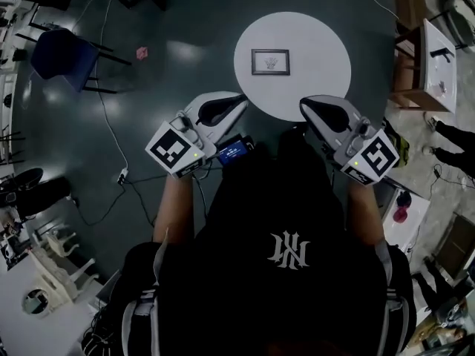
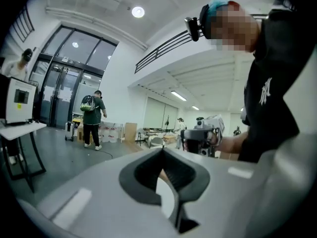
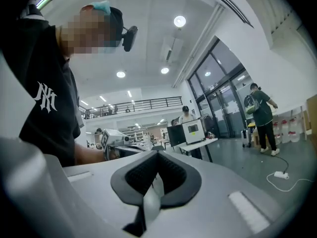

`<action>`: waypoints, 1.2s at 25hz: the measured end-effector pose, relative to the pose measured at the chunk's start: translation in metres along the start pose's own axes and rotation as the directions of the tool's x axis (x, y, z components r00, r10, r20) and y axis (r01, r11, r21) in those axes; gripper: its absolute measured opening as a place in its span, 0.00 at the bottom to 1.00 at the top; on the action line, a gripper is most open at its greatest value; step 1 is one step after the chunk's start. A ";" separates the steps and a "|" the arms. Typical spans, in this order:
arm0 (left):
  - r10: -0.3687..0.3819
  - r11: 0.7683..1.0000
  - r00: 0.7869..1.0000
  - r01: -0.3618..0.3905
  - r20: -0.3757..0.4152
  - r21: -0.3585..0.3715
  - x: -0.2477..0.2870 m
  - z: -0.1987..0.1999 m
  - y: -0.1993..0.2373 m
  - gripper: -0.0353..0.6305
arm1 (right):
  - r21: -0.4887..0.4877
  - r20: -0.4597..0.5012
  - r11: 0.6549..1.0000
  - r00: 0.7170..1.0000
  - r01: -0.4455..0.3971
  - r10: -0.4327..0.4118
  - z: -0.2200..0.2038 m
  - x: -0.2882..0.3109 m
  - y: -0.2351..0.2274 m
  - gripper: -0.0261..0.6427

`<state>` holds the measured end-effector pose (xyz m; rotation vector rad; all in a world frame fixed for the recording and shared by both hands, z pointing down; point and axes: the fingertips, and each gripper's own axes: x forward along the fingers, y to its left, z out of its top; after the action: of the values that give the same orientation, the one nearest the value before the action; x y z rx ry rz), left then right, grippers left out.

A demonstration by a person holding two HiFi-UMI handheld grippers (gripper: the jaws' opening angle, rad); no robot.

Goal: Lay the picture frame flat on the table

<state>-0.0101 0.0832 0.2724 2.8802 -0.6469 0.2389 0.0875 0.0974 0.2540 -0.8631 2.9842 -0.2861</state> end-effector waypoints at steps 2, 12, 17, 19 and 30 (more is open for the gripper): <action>-0.015 0.999 1.000 0.015 0.012 -0.036 -0.023 -0.014 -0.006 0.06 | 0.035 -0.005 0.999 1.000 -0.022 0.022 -0.009 0.012 0.026 0.04; -0.028 0.998 0.999 0.029 0.021 -0.061 -0.051 -0.049 -0.041 0.06 | 0.081 -0.005 0.992 0.995 -0.094 0.095 -0.028 0.009 0.078 0.04; -0.006 0.999 0.999 0.008 0.052 -0.039 -0.058 -0.039 -0.053 0.06 | 0.039 0.011 0.987 0.988 -0.155 0.155 -0.019 0.010 0.090 0.04; -0.011 0.998 0.998 0.014 0.055 -0.055 -0.054 -0.040 -0.065 0.06 | 0.028 0.011 0.984 0.985 -0.174 0.174 -0.016 0.002 0.096 0.04; -0.046 0.997 0.998 0.049 0.048 -0.055 0.008 -0.043 -0.131 0.06 | 0.048 0.023 0.985 0.986 -0.167 0.166 -0.023 -0.080 0.085 0.04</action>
<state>0.0493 0.2055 0.2974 2.8513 -0.5823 0.1449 0.1087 0.2144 0.2584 -0.6035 2.9934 -0.3430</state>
